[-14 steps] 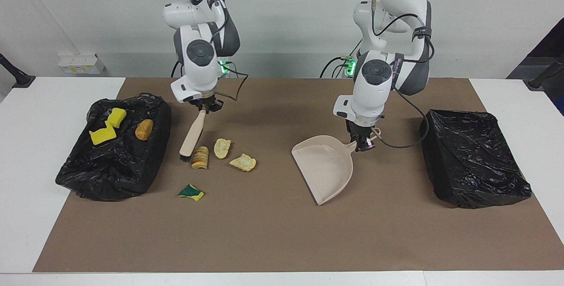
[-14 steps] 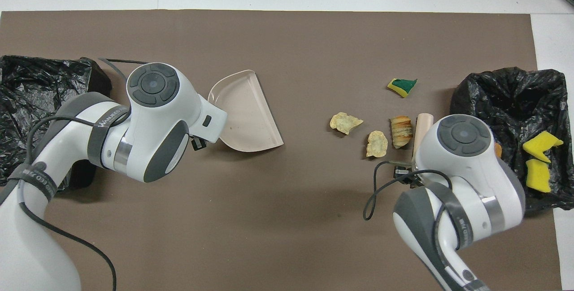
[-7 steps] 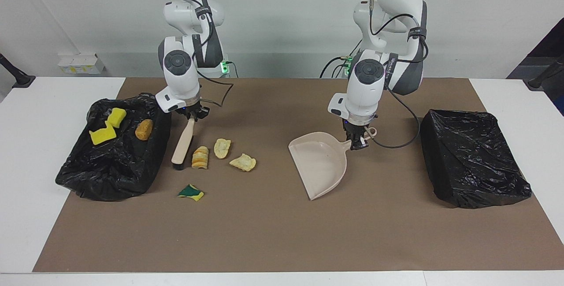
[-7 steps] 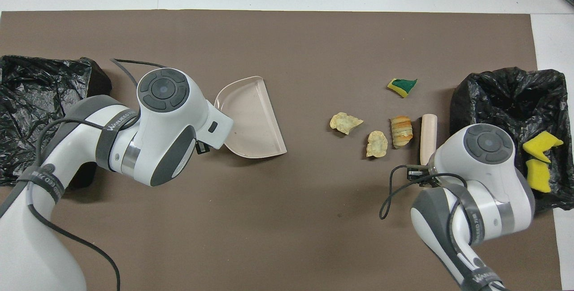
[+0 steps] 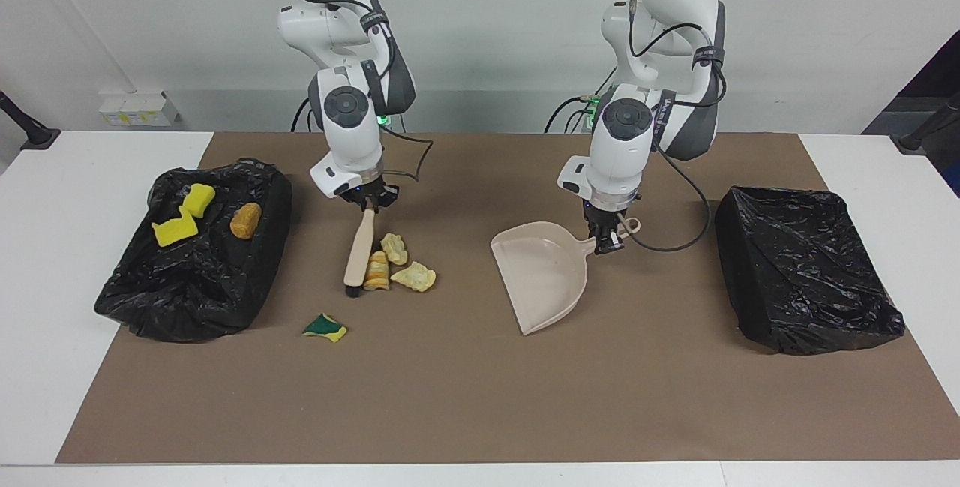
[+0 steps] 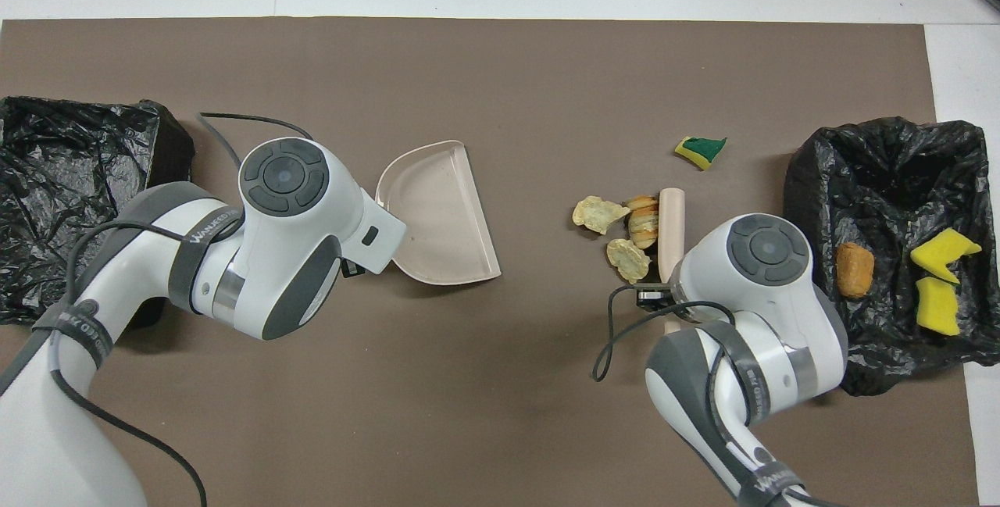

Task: Sweep and dump trash in bin
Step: 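Sweep the bread chunks toward the dustpan with the right gripper's brush, then push the bread chunks into the dustpan with the right gripper's brush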

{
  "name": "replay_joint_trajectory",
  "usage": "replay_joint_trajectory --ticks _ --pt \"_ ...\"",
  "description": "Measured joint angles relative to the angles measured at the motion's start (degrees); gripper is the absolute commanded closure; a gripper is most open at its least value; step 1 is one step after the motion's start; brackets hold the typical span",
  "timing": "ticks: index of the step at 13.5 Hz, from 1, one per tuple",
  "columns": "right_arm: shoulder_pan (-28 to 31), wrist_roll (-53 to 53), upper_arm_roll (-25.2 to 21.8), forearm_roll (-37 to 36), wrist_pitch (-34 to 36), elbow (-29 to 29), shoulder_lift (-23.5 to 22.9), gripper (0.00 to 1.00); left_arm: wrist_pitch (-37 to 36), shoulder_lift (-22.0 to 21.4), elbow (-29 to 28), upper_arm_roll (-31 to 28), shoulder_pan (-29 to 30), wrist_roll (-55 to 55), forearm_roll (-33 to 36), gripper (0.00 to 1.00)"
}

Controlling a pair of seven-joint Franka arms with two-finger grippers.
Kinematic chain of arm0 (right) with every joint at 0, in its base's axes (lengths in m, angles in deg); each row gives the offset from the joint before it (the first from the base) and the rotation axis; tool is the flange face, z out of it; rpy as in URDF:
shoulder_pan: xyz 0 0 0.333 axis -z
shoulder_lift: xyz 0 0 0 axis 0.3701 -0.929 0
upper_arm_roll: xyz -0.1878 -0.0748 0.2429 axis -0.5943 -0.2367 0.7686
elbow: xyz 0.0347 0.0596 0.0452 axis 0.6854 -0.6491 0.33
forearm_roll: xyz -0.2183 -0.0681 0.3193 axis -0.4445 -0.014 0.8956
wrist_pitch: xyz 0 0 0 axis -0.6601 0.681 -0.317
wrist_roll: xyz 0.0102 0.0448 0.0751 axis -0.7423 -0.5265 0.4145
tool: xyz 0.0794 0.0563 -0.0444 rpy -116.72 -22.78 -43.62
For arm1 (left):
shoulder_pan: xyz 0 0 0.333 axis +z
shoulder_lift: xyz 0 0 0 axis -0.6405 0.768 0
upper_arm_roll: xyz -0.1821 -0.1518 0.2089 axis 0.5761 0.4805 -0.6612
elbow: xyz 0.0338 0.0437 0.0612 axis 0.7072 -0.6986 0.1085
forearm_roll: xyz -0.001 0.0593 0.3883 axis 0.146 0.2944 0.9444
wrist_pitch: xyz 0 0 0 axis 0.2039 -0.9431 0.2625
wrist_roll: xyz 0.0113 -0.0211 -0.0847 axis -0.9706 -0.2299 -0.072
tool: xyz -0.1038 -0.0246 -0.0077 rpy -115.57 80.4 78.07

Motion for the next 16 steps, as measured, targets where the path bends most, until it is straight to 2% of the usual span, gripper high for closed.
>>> replay_joint_trajectory --ticks 3,6,8,11,14,16 --pt "-5.21 -0.02 0.06 3.22 -0.04 5.39 -4.43 1.0 2.17 -1.07 -2.31 0.0 -0.02 0.0 0.0 1.0" --pt "-11.04 -0.15 0.16 8.78 -0.1 11.62 -8.83 1.0 2.33 -1.13 -2.45 -0.01 -0.02 0.0 0.0 1.0" --pt "-12.94 0.24 0.44 11.96 -0.09 14.08 -10.48 1.0 2.34 -1.13 -2.45 -0.02 -0.02 0.0 0.0 1.0" --pt "-13.68 6.68 1.2 19.8 1.46 16.58 -11.03 1.0 2.36 -1.16 -2.47 -0.01 -0.02 0.01 0.0 1.0" --pt "-11.94 9.09 0.65 19.82 9.65 21.08 -10.86 1.0 2.39 -1.23 -2.48 -0.01 -0.02 0.03 0.0 1.0" --pt "-8.02 12.88 0.39 16.32 13.35 23.21 -10.33 1.0 2.45 -1.23 -2.51 -0.03 -0.02 0.03 0.0 1.0"
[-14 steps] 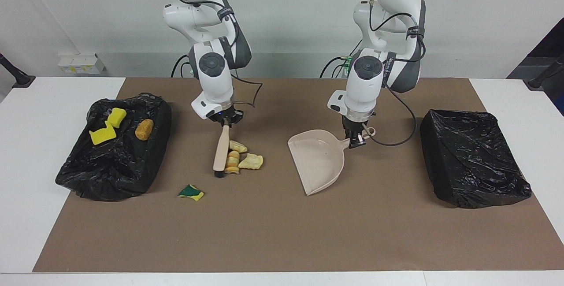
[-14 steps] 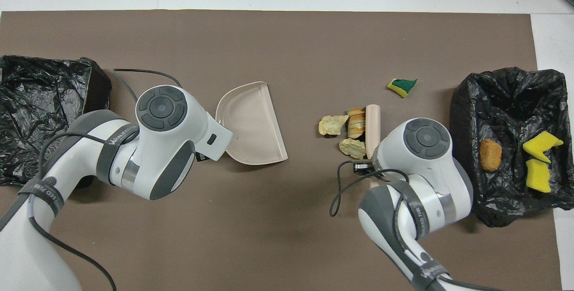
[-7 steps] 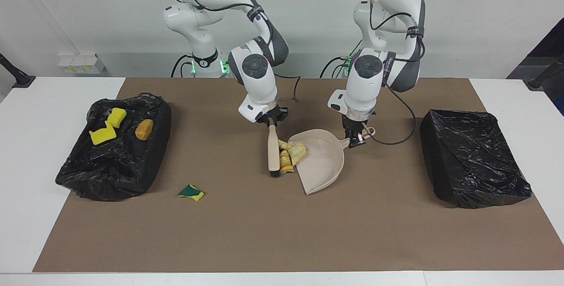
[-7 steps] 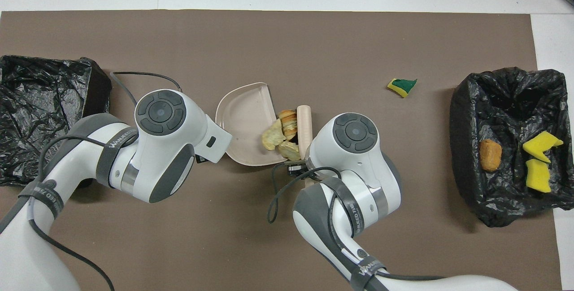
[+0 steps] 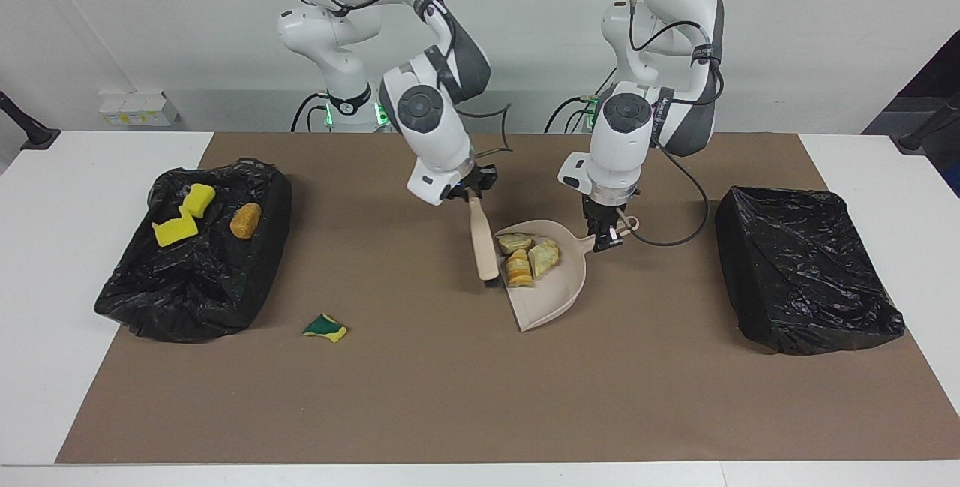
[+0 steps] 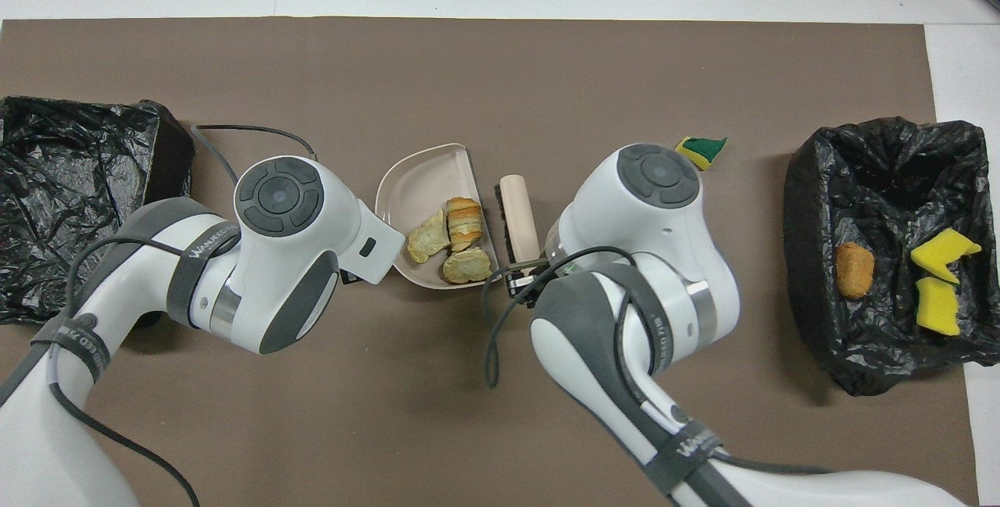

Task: Sweep and dump trash in bin
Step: 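Push the bread chunks into the dustpan with the right gripper's brush, then sweep the green-yellow sponge toward the dustpan with the right gripper's brush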

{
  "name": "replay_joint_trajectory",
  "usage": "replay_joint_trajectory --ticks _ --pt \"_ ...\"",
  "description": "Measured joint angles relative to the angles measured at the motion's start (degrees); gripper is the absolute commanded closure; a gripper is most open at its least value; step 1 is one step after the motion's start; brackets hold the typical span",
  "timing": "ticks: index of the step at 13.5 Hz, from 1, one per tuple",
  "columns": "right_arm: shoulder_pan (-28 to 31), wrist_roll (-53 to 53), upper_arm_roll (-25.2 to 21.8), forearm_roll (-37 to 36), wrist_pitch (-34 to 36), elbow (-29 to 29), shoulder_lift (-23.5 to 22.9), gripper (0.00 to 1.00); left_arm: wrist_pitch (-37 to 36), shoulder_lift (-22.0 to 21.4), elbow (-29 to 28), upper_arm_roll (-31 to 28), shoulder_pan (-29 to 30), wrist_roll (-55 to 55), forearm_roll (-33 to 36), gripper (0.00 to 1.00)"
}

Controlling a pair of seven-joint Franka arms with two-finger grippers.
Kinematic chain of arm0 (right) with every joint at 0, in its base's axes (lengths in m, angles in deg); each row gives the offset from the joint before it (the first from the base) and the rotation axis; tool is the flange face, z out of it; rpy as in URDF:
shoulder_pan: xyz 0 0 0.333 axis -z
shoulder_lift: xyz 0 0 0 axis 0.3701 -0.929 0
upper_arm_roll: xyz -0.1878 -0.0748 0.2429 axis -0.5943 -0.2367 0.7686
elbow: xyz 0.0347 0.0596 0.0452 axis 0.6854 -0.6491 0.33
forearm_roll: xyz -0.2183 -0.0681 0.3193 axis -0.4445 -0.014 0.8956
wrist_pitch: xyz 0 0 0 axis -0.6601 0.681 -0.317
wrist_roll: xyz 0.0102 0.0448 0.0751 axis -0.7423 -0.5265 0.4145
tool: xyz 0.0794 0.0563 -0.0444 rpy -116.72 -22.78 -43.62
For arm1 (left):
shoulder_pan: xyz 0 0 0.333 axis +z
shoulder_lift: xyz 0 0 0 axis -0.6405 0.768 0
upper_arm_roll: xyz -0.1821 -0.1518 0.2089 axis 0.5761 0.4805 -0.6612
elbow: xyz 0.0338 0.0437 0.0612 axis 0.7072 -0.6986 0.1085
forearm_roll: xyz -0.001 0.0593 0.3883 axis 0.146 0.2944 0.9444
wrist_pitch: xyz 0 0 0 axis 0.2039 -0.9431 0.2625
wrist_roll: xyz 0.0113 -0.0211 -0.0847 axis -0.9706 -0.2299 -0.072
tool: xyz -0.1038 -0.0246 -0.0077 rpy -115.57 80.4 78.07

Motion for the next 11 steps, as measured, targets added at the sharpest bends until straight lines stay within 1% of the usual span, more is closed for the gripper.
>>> replay_joint_trajectory --ticks 2,3,9,11 --pt "4.74 2.27 -0.23 -4.31 3.0 1.97 0.43 1.0 0.14 0.0 -0.05 -0.02 0.0 0.02 0.0 1.0" --pt "6.7 2.64 -0.31 -6.81 3.31 2.64 0.46 1.0 0.24 0.0 -0.11 -0.03 0.0 0.02 0.0 1.0" --pt "15.59 2.7 -0.46 -26.36 2.06 3.06 -0.46 1.0 1.55 -0.36 -1.12 -0.15 0.02 0.05 0.0 1.0" --pt "18.38 2.7 -0.48 -30.5 1.37 2.99 -1.61 1.0 1.79 -0.4 -1.3 -0.16 0.03 0.05 0.0 1.0"
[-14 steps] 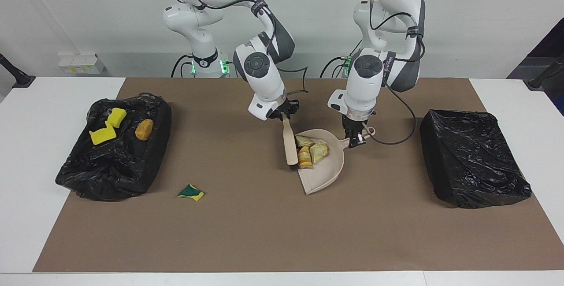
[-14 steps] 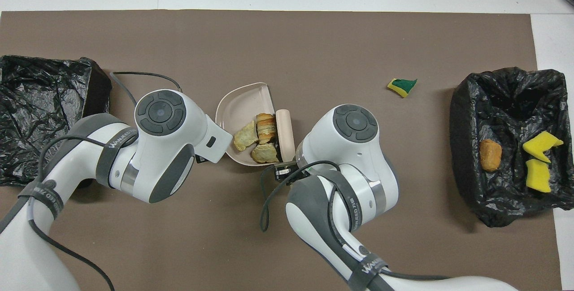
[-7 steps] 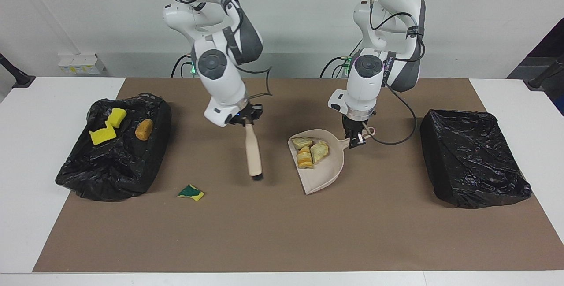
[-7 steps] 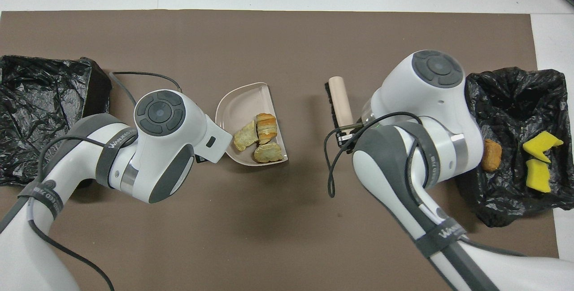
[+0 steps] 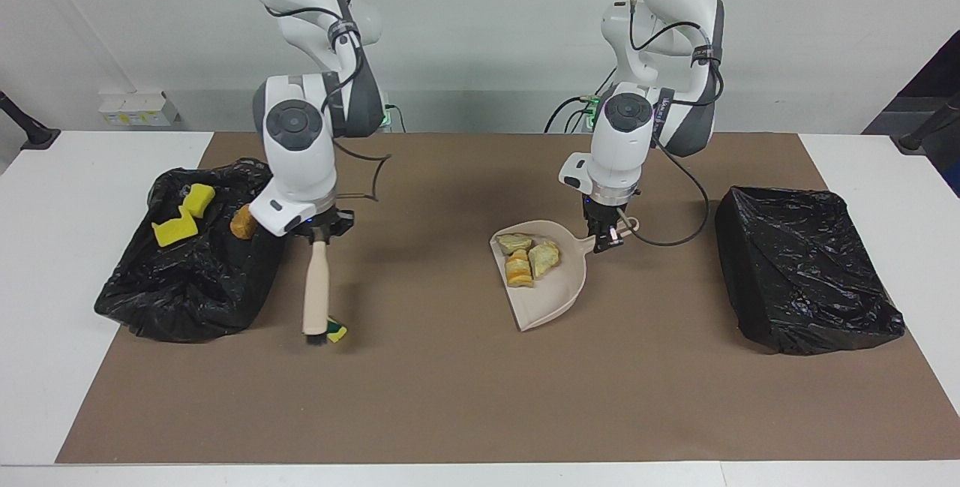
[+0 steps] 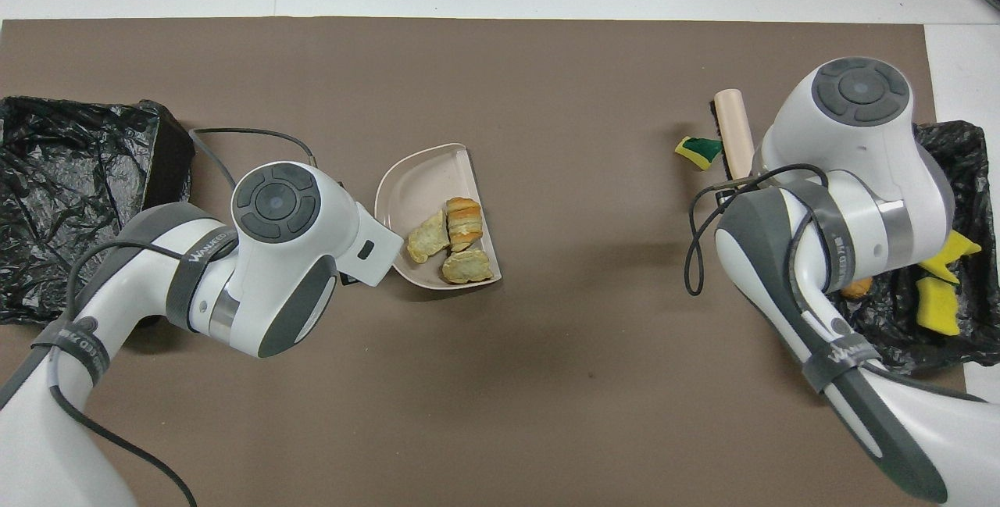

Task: Sweep and dump trash in bin
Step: 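Sweep the green-yellow sponge toward the dustpan with the right gripper's brush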

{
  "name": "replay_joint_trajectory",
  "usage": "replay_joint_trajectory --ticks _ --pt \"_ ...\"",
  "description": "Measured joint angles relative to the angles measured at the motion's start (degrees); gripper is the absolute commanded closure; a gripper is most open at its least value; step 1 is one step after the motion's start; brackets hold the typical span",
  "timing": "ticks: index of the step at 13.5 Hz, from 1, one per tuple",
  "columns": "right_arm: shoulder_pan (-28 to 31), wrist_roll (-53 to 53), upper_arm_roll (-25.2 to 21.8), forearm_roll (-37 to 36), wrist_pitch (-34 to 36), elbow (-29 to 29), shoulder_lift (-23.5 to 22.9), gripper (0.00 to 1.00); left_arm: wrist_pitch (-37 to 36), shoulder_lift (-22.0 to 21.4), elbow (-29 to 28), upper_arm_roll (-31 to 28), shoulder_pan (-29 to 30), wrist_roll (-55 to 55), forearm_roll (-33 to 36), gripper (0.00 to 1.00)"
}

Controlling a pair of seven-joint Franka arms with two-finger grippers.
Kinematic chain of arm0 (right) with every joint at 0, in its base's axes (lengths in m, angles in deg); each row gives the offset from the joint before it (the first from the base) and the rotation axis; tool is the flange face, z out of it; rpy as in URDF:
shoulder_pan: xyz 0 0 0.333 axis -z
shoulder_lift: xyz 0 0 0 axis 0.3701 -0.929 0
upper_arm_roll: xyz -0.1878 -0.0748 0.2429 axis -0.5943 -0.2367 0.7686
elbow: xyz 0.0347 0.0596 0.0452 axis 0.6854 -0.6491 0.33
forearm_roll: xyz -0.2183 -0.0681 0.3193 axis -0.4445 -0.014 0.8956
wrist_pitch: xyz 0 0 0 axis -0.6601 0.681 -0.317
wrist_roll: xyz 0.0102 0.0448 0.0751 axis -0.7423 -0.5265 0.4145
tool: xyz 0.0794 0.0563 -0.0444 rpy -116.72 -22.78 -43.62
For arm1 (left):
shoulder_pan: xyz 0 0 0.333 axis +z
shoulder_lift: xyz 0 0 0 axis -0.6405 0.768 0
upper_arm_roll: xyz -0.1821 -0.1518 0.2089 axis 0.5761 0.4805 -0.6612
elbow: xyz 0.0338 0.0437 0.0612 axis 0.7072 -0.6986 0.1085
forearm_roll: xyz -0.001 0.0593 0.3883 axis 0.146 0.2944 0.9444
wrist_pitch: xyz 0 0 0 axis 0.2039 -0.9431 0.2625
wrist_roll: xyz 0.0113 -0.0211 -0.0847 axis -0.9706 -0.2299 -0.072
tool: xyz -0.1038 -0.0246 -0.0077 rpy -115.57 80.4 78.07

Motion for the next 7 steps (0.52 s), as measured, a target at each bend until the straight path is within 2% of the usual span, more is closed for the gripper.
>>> replay_joint_trajectory --ticks 3,7 --pt "2.02 0.03 0.0 -4.64 -4.16 -0.15 -3.89 1.0 0.2 -0.01 -0.08 -0.02 0.11 0.0 0.0 1.0" --pt "1.92 0.03 0.78 -5.64 -7.55 -0.11 -7.28 1.0 0.29 -0.01 -0.29 -0.13 0.31 0.0 0.0 1.0"
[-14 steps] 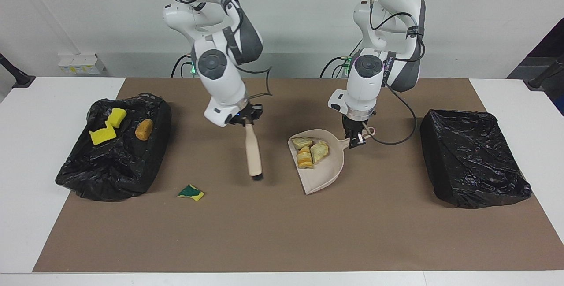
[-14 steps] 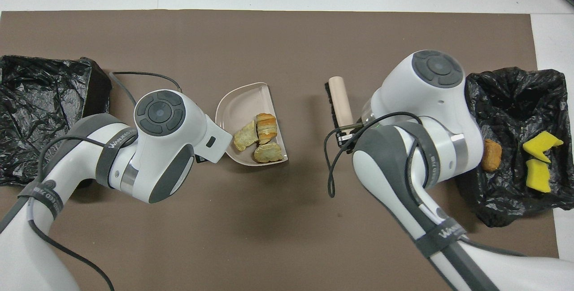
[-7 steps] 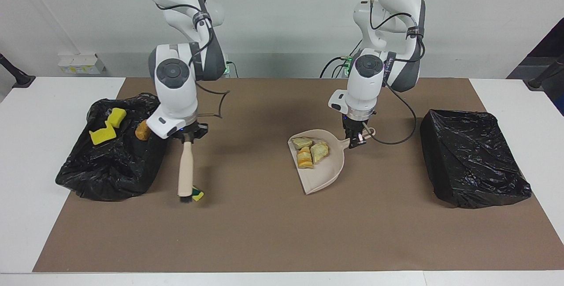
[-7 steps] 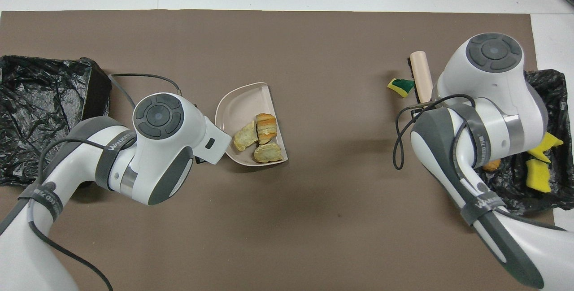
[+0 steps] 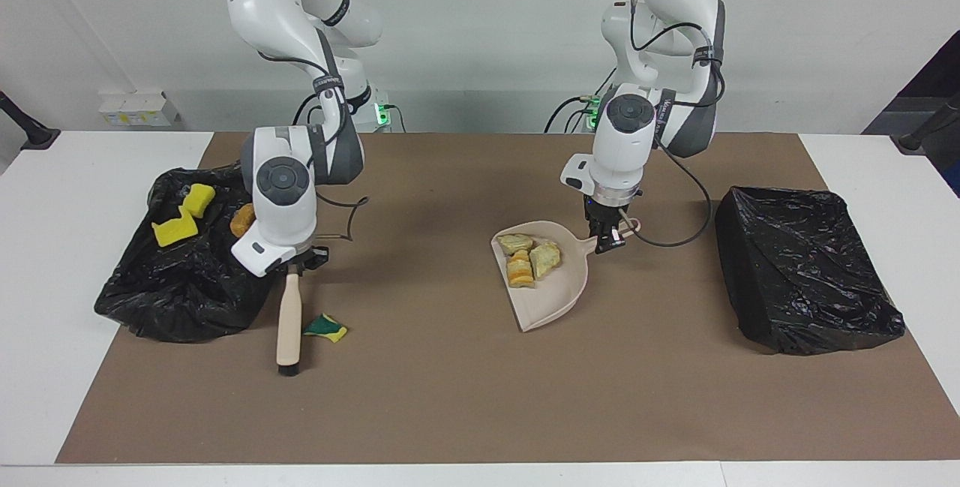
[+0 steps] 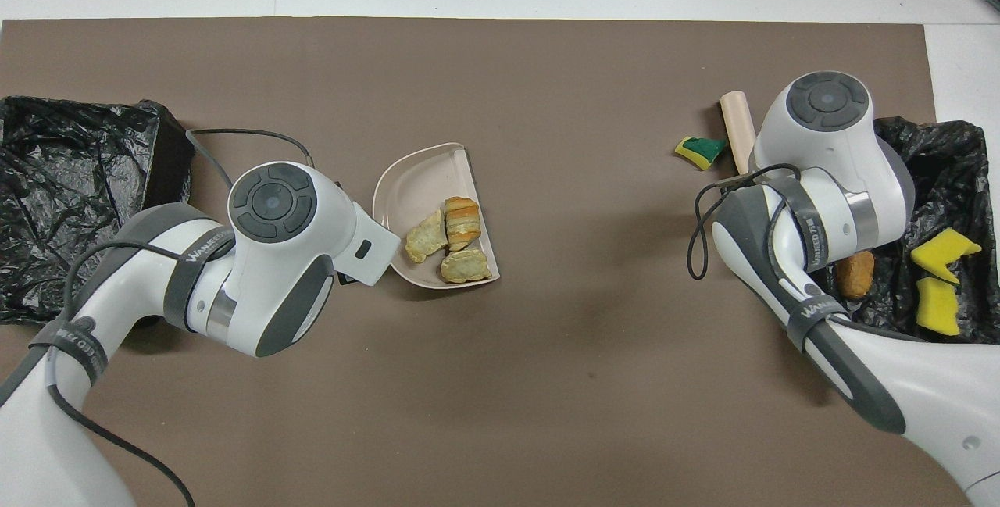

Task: Sweep and dump trash in bin
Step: 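Sweep the green-yellow sponge toward the dustpan with the right gripper's brush, then push the sponge into the dustpan with the right gripper's brush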

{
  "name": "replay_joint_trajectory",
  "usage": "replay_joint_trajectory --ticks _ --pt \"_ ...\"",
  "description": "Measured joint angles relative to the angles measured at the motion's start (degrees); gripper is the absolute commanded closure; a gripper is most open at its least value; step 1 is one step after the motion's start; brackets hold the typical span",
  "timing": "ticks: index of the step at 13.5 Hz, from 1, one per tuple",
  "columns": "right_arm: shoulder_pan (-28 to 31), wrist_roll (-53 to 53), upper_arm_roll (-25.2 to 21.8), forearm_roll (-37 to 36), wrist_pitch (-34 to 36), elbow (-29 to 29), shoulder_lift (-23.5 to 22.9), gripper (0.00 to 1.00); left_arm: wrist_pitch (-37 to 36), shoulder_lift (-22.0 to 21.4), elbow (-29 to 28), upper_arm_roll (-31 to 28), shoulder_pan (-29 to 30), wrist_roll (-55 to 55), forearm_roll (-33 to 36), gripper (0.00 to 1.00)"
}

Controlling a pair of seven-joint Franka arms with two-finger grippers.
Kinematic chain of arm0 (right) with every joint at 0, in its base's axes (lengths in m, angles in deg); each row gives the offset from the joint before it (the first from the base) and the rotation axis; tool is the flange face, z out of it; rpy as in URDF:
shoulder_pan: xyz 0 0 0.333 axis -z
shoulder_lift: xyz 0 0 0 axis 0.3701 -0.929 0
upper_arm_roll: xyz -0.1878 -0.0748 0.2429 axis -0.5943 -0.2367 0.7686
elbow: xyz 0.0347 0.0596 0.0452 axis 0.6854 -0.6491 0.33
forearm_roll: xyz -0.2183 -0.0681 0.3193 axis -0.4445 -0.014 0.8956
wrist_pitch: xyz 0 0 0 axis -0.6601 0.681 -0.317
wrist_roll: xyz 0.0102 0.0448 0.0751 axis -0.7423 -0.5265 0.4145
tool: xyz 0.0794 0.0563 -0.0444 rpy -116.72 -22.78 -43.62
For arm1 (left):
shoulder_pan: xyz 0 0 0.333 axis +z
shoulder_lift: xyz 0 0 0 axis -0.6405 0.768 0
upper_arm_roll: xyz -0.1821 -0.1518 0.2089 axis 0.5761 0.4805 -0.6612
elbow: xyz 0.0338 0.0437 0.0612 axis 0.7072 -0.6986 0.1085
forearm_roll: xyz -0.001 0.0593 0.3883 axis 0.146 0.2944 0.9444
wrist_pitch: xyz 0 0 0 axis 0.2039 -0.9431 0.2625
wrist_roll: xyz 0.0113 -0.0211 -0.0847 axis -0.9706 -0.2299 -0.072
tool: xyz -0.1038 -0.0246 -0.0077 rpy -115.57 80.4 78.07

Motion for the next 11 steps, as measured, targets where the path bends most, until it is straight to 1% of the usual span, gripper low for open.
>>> replay_joint_trajectory --ticks 2,6,11 --pt "-2.0 0.0 1.06 3.18 -0.03 0.22 0.03 1.0 0.01 0.0 -0.07 -0.13 0.12 -0.46 -0.01 1.0" --pt "-9.53 -0.94 1.37 12.56 -1.62 0.17 -0.12 1.0 0.01 -0.02 -0.23 -0.32 0.23 -1.67 -0.01 1.0" --pt "-19.37 -10.53 1.44 23.87 -6.51 0.14 -0.83 1.0 0.02 -0.09 -0.52 -0.33 0.25 -1.86 -0.01 1.0"
